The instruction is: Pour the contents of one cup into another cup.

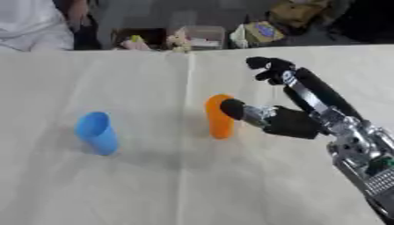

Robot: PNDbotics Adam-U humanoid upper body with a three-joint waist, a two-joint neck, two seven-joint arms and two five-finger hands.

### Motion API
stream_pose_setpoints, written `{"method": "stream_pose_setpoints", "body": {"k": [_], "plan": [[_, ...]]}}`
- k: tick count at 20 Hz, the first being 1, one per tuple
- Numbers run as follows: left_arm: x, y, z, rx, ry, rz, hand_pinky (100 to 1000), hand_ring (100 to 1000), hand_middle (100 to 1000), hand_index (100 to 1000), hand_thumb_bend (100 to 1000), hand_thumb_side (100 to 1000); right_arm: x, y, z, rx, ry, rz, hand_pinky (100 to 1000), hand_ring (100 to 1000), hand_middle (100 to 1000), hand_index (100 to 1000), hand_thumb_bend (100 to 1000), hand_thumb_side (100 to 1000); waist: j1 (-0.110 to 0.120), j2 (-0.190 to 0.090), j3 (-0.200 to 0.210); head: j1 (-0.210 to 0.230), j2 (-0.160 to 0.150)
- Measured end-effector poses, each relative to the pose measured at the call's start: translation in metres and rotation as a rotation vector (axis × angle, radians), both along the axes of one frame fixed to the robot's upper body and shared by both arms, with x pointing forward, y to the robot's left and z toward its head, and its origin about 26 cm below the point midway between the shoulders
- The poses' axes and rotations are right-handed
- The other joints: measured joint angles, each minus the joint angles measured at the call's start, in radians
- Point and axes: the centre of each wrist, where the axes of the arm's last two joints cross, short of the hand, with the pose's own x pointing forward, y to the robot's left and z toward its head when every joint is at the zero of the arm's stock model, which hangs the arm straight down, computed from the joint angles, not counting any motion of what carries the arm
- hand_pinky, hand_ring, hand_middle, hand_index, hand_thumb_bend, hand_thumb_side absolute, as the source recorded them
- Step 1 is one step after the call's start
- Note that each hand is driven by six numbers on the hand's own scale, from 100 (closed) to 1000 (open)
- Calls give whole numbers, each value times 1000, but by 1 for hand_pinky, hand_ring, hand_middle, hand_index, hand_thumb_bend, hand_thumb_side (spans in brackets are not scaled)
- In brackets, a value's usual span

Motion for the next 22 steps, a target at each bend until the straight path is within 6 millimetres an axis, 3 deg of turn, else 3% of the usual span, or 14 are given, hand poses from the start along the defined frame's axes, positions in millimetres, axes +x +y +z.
{"method": "stream_pose_setpoints", "body": {"k": [14,22], "plan": [[0,-2,0,8,7,-11,615,781,834,961,112,882,19,8,-16,-84,25,4,888,869,895,964,737,816,-12,11,5,-9,-8],[0,-2,-1,12,10,-17,615,781,835,960,104,885,24,6,-20,-140,31,8,901,879,906,980,718,754,-16,14,7,-13,-17]]}}
